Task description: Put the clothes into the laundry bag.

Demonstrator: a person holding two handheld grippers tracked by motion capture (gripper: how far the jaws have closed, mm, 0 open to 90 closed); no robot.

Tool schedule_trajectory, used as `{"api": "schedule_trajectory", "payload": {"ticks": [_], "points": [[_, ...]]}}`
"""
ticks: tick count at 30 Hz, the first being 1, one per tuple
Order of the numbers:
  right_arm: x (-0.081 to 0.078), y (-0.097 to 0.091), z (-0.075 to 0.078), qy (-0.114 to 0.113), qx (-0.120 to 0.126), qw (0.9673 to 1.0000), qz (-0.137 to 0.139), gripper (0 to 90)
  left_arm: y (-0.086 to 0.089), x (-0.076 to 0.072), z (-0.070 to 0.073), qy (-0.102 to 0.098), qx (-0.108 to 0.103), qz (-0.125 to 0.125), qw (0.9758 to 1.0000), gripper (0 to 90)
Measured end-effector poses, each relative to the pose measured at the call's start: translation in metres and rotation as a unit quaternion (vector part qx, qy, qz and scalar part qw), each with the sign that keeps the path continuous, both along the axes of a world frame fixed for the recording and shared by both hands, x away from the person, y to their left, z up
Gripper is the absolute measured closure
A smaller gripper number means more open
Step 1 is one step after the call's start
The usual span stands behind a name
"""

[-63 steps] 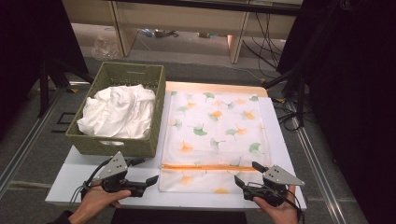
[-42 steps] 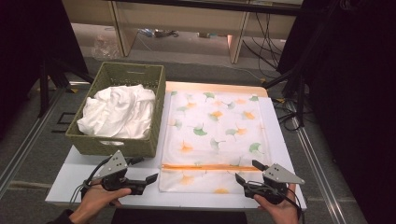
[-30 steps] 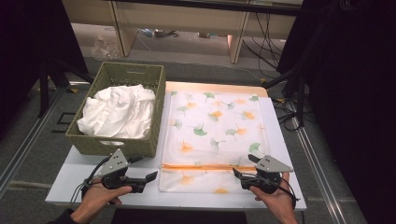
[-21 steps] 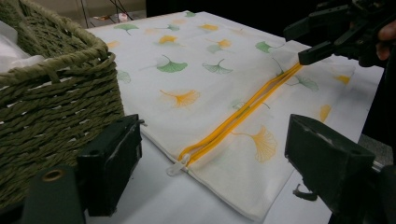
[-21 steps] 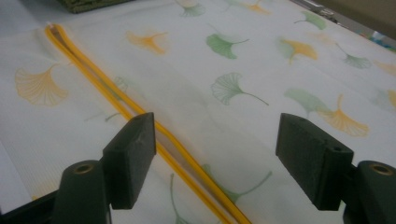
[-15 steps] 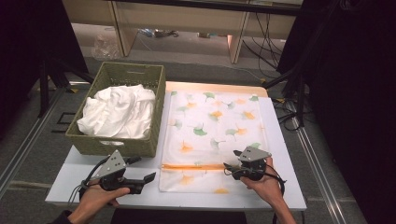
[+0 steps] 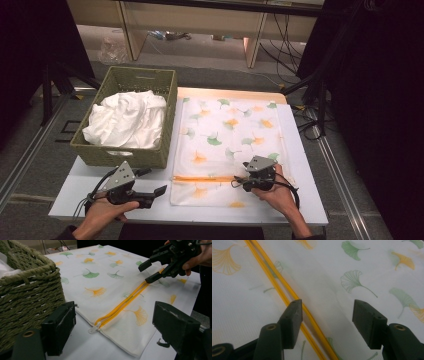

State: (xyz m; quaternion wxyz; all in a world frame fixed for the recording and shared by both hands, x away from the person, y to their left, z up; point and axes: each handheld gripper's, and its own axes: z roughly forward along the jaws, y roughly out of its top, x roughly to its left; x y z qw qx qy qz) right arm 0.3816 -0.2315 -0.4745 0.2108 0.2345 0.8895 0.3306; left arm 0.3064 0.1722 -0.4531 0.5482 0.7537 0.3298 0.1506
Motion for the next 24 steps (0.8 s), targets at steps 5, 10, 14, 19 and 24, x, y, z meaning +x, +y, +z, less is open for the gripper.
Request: {"api": "schedule_trajectory", "payload": {"ticks": [5,10,14,19,24], "points": [[0.005,0.004,-0.003,0.008,-0.013,0.9999,0.001,43.0,0.000,0.000,0.000,0.002,-0.001,0.001,1.0000,18.6],[0.010,0.004,-0.005,0.007,-0.040,0.9992,0.004,47.5,0.000,0.000,0.000,0.000,-0.001,0.000,1.0000,18.6],[0.011,0.004,-0.002,-0.015,-0.077,0.9969,0.000,52.9,0.000,0.000,0.000,0.001,-0.001,-0.001,1.0000,18.5],[0.014,0.003,-0.002,-0.007,-0.082,0.9965,0.015,56.4,0.000,0.000,0.000,0.000,0.000,-0.002,1.0000,18.5],[0.014,0.004,-0.002,-0.006,-0.091,0.9959,0.005,57.8,0.000,0.002,0.001,-0.007,0.003,-0.008,0.9999,18.5]]}}
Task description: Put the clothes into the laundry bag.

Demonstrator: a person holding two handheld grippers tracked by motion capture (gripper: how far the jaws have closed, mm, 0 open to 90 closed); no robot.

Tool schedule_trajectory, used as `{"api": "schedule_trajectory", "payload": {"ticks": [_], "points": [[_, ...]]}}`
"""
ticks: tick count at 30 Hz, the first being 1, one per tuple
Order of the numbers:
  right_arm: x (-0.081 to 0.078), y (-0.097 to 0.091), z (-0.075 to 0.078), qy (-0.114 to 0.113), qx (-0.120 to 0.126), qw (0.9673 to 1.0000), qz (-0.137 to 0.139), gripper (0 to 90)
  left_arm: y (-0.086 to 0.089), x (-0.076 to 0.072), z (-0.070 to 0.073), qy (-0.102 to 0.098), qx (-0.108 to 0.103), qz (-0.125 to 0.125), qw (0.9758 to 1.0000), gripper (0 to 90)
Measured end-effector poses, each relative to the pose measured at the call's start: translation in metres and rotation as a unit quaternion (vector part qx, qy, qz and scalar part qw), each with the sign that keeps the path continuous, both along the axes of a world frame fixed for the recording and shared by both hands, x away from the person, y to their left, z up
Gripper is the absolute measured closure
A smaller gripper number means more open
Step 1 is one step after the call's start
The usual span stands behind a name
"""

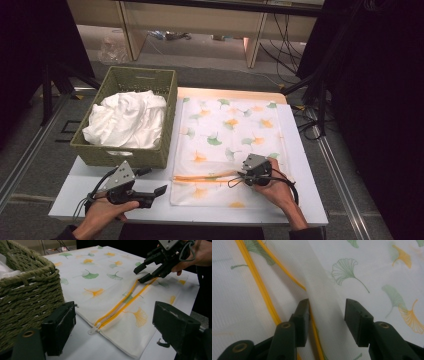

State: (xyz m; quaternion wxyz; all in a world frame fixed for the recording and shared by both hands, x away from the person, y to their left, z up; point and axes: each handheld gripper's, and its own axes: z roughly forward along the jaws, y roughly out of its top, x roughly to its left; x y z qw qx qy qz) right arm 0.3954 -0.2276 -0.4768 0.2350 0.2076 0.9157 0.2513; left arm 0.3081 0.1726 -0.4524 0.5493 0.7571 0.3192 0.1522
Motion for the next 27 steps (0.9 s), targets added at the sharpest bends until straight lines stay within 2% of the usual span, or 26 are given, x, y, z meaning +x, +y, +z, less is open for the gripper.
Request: {"api": "schedule_trajectory", "payload": {"ticks": [1,2,5,7,9,11,12,17,21,23,27], "points": [[0.004,0.001,0.000,-0.013,-0.010,0.9998,0.011,58.8,-0.002,0.000,0.000,0.008,-0.006,0.007,0.9999,18.5],[0.005,0.002,0.000,-0.007,-0.009,0.9999,-0.001,60.1,-0.003,0.001,0.000,0.007,-0.007,0.008,0.9999,18.5],[0.009,0.004,-0.001,-0.004,-0.006,0.9999,-0.010,63.5,-0.005,0.003,0.001,0.005,-0.007,0.005,1.0000,18.7],[0.013,0.005,-0.001,-0.009,-0.012,0.9999,0.000,65.8,-0.007,0.003,-0.001,0.008,-0.002,-0.003,1.0000,18.6],[0.013,0.006,-0.001,-0.003,-0.009,0.9999,-0.008,67.3,-0.007,0.002,-0.001,0.008,-0.002,-0.003,1.0000,18.6],[0.015,0.007,-0.001,-0.004,-0.011,0.9999,-0.007,75.0,-0.007,0.002,-0.001,0.009,-0.002,-0.002,1.0000,18.7],[0.017,0.007,0.001,-0.005,-0.015,0.9998,0.006,77.3,-0.006,0.002,-0.001,0.009,-0.002,-0.001,1.0000,18.7],[0.015,0.006,0.008,-0.017,0.000,0.9998,-0.005,86.1,-0.004,0.003,-0.001,0.009,-0.003,0.003,0.9999,19.1],[0.013,0.003,0.017,-0.041,0.011,0.9990,-0.013,89.0,-0.001,0.003,0.000,0.010,-0.005,0.011,0.9999,19.2],[0.014,0.001,0.021,-0.049,0.015,0.9986,-0.008,89.0,0.000,0.003,0.001,0.010,-0.006,0.011,0.9999,19.3],[0.012,0.004,0.024,-0.056,0.018,0.9982,-0.012,89.0,0.005,0.005,0.007,0.007,-0.015,0.015,0.9997,19.4]]}}
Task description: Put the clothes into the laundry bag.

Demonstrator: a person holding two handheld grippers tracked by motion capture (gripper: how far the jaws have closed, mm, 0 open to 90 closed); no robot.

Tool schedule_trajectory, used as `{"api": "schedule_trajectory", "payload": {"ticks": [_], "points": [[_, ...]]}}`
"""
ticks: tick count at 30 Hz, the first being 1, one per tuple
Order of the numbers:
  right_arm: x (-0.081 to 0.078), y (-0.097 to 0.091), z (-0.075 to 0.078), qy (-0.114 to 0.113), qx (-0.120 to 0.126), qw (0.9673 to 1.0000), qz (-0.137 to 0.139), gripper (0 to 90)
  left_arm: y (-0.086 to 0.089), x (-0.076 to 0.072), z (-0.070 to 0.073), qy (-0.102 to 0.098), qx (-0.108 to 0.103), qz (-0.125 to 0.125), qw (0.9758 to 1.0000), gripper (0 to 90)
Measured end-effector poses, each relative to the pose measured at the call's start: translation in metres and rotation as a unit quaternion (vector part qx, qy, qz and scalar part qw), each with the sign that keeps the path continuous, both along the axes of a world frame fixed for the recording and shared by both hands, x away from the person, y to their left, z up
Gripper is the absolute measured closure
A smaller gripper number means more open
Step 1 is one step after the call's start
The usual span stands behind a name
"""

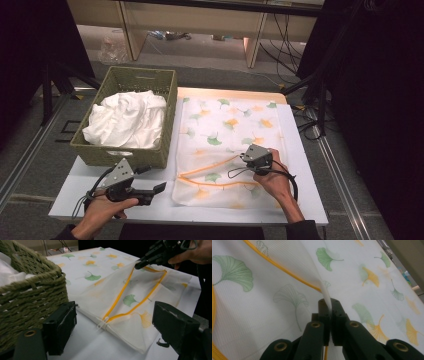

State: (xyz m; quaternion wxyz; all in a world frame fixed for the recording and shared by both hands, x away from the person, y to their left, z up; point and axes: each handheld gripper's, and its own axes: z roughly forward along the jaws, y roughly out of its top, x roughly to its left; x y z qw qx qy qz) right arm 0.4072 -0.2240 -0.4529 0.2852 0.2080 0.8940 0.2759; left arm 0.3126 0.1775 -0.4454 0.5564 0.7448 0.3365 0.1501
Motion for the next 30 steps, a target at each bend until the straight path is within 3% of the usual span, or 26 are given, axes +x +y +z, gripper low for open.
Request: {"api": "schedule_trajectory", "payload": {"ticks": [2,3,4,5,6,8,10,12,17,19,20,21,22,24,28,29,30], "points": [[-0.001,0.000,0.002,-0.004,0.002,1.0000,0.001,89.0,0.003,0.001,0.003,-0.002,0.004,0.005,1.0000,19.7],[-0.001,0.000,0.003,-0.007,0.003,1.0000,0.001,89.0,0.008,0.001,0.009,-0.009,-0.004,0.021,0.9997,19.8],[0.001,-0.001,0.005,-0.015,-0.001,0.9998,0.014,89.0,0.011,0.003,0.013,-0.015,-0.001,0.022,0.9997,19.9],[0.003,-0.002,0.007,-0.025,-0.006,0.9995,0.021,89.0,0.011,0.003,0.013,-0.015,-0.001,0.022,0.9997,19.8],[0.001,-0.001,0.008,-0.014,0.002,0.9999,0.007,89.0,0.015,0.006,0.018,-0.011,-0.004,0.035,0.9993,19.8],[0.001,-0.002,0.011,-0.018,0.008,0.9998,0.005,89.0,0.020,0.011,0.026,-0.004,0.002,0.035,0.9994,20.0],[0.003,-0.003,0.014,-0.030,0.006,0.9995,0.012,89.0,0.023,0.016,0.035,-0.001,-0.007,0.044,0.9990,20.1],[0.003,-0.004,0.015,-0.031,0.006,0.9994,0.013,89.0,0.026,0.018,0.042,-0.006,-0.009,0.045,0.9989,20.1],[0.004,-0.003,0.019,-0.034,0.011,0.9993,0.009,89.0,0.037,0.034,0.074,-0.036,0.022,0.067,0.9969,19.5],[0.005,-0.001,0.022,-0.033,0.006,0.9993,0.018,88.9,0.046,0.052,0.086,-0.042,0.042,0.085,0.9946,19.4],[0.003,0.000,0.023,-0.026,0.009,0.9996,0.009,88.9,0.049,0.059,0.088,-0.039,0.051,0.087,0.9942,19.6],[0.004,0.000,0.024,-0.036,0.003,0.9992,0.018,88.9,0.049,0.059,0.088,-0.039,0.051,0.087,0.9942,19.8],[0.003,0.001,0.025,-0.032,0.006,0.9993,0.016,88.9,0.053,0.071,0.090,-0.047,0.069,0.103,0.9911,19.6],[0.003,0.001,0.026,-0.033,0.007,0.9993,0.017,88.8,0.055,0.078,0.091,-0.048,0.078,0.107,0.9900,19.4],[0.003,0.000,0.026,-0.033,0.010,0.9993,0.016,88.8,0.066,0.105,0.093,-0.022,0.090,0.126,0.9877,19.3],[0.004,0.001,0.025,-0.031,0.007,0.9993,0.020,88.6,0.070,0.118,0.093,-0.003,0.093,0.131,0.9870,19.6],[0.004,0.001,0.025,-0.031,0.007,0.9993,0.020,88.6,0.070,0.118,0.093,-0.003,0.093,0.131,0.9870,19.6]]}}
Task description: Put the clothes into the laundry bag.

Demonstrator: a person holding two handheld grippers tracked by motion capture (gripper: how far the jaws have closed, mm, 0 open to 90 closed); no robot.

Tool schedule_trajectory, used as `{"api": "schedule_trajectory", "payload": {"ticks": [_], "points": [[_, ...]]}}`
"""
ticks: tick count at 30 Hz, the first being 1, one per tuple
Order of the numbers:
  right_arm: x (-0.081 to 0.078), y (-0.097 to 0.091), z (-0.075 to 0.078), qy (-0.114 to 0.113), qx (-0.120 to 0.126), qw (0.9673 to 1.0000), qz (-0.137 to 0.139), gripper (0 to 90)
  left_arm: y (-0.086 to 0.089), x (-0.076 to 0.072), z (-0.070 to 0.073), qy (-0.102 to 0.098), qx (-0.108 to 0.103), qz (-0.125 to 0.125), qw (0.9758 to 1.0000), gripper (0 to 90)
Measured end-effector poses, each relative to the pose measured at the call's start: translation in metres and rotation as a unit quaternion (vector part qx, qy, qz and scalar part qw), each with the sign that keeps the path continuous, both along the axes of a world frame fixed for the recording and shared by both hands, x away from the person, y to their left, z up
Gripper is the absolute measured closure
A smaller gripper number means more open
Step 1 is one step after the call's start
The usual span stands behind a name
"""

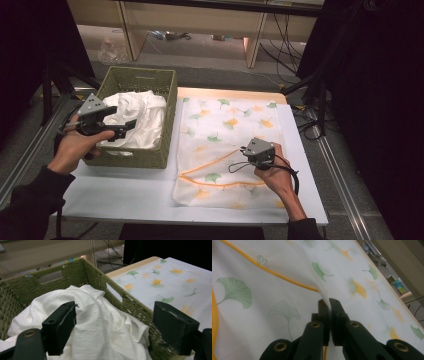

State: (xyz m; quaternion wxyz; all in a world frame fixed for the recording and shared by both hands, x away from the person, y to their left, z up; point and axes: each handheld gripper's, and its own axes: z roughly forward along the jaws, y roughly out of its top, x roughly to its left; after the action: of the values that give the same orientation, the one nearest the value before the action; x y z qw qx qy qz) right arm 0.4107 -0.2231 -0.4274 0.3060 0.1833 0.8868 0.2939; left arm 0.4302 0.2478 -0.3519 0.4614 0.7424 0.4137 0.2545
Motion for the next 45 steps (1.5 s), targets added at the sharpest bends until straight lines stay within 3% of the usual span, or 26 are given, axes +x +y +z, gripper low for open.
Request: {"api": "schedule_trajectory", "payload": {"ticks": [5,7,9,11,13,14,15,16,25,26,28,30,31,32,33,34,35,36,37,38,39,40,41,43,44,45], "points": [[-0.001,0.002,0.000,0.002,0.000,1.0000,0.002,88.6,0.006,0.032,-0.005,0.040,0.024,0.002,0.9989,19.4],[-0.001,0.001,0.001,0.002,0.001,1.0000,0.003,88.6,0.006,0.037,-0.007,0.046,0.014,0.010,0.9988,19.4],[-0.001,0.000,0.003,-0.002,0.005,1.0000,0.003,88.6,0.008,0.045,-0.011,0.056,0.029,0.008,0.9980,19.3],[-0.002,0.000,0.005,-0.005,0.009,0.9999,0.001,88.6,0.009,0.055,-0.018,0.066,0.068,0.010,0.9955,18.9],[-0.002,0.000,0.006,-0.006,0.008,1.0000,0.001,88.7,0.009,0.059,-0.020,0.073,0.077,0.006,0.9943,17.7],[-0.002,0.000,0.006,-0.007,0.008,0.9999,0.001,88.6,0.006,0.065,-0.027,0.086,0.057,0.014,0.9946,17.0],[-0.002,0.000,0.006,-0.007,0.008,0.9999,0.001,88.6,0.006,0.065,-0.027,0.086,0.057,0.014,0.9946,16.3],[-0.003,0.000,0.007,-0.006,0.011,0.9999,-0.003,88.6,0.007,0.072,-0.032,0.100,0.074,0.011,0.9922,15.6],[-0.002,0.002,0.005,-0.003,0.005,1.0000,0.005,88.4,0.006,0.091,-0.046,0.130,0.065,0.002,0.9894,10.1],[-0.001,0.002,0.006,-0.010,0.004,0.9999,0.006,88.3,0.001,0.092,-0.049,0.135,0.039,-0.010,0.9900,5.3],[-0.002,0.003,0.004,-0.003,0.004,1.0000,0.008,88.2,-0.002,0.091,-0.050,0.135,0.028,-0.024,0.9901,1.6],[-0.001,0.003,0.004,-0.002,0.003,0.9999,0.012,88.2,-0.002,0.089,-0.049,0.125,0.067,-0.027,0.9896,5.2],[-0.001,0.003,0.004,-0.002,0.003,0.9999,0.012,88.2,-0.002,0.089,-0.049,0.125,0.067,-0.027,0.9896,7.3],[-0.001,0.004,0.004,-0.003,0.003,0.9999,0.015,88.2,-0.001,0.089,-0.049,0.123,0.086,-0.027,0.9883,7.3],[-0.001,0.004,0.004,-0.003,0.003,0.9999,0.013,88.1,0.001,0.089,-0.050,0.124,0.095,-0.017,0.9876,9.7],[-0.002,0.004,0.003,0.002,0.003,1.0000,0.006,87.9,0.007,0.093,-0.054,0.123,0.104,0.033,0.9864,15.8],[-0.002,0.004,0.003,0.002,0.003,1.0000,0.006,87.9,0.007,0.093,-0.054,0.123,0.104,0.033,0.9864,14.1],[-0.002,0.005,0.004,-0.002,0.001,0.9999,0.013,87.5,0.014,0.099,-0.058,0.135,0.089,0.077,0.9839,12.2],[-0.002,0.005,0.004,-0.002,0.002,0.9999,0.013,87.5,0.017,0.102,-0.060,0.152,0.083,0.091,0.9808,9.1],[-0.002,0.005,0.004,-0.004,0.001,0.9999,0.014,87.5,0.017,0.102,-0.060,0.152,0.083,0.091,0.9808,5.0],[-0.003,0.006,0.004,0.002,0.001,0.9999,0.011,87.5,0.019,0.106,-0.063,0.183,0.080,0.094,0.9754,1.5],[-0.003,0.006,0.003,0.003,0.005,1.0000,0.007,87.5,0.019,0.106,-0.063,0.183,0.080,0.094,0.9754,0.0],[-0.002,0.006,0.003,0.004,0.004,1.0000,0.007,87.5,0.015,0.110,-0.068,0.221,0.072,0.071,0.9702,0.0],[-0.003,0.007,0.002,0.010,0.003,0.9999,0.009,87.5,0.010,0.114,-0.076,0.257,0.040,0.033,0.9650,0.0],[-0.002,0.007,0.002,0.003,0.001,0.9999,0.011,87.5,0.010,0.114,-0.076,0.257,0.040,0.033,0.9650,0.4],[-0.002,0.007,0.002,0.008,-0.002,0.9999,0.012,87.4,0.007,0.117,-0.080,0.268,0.034,0.021,0.9624,4.8]]}}
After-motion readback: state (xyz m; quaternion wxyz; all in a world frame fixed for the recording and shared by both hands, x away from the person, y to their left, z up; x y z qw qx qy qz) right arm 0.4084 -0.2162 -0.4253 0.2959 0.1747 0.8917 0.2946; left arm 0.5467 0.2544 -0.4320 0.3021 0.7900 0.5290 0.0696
